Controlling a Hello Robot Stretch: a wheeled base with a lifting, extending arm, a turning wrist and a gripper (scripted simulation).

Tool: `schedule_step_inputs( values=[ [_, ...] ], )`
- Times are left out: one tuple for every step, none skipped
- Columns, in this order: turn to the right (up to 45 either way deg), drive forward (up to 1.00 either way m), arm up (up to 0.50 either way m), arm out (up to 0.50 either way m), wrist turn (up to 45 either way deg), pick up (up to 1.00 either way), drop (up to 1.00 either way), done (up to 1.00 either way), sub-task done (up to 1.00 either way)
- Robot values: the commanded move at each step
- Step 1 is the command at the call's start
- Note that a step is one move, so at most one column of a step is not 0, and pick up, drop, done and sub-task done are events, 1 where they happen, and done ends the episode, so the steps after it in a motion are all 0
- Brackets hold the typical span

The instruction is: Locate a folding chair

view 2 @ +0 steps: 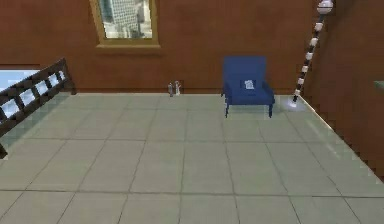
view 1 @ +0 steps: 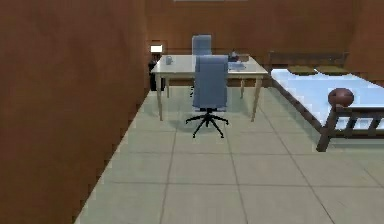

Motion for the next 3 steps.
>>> schedule_step_inputs(
  values=[
    [0.0,0.4,0.0,0.0,0.0,0.0,0.0,0.0,0.0],
    [-45.0,0.0,0.0,0.0,0.0,0.0,0.0,0.0,0.0],
    [-42.0,0.0,0.0,0.0,0.0,0.0,0.0,0.0,0.0]
  ],
)
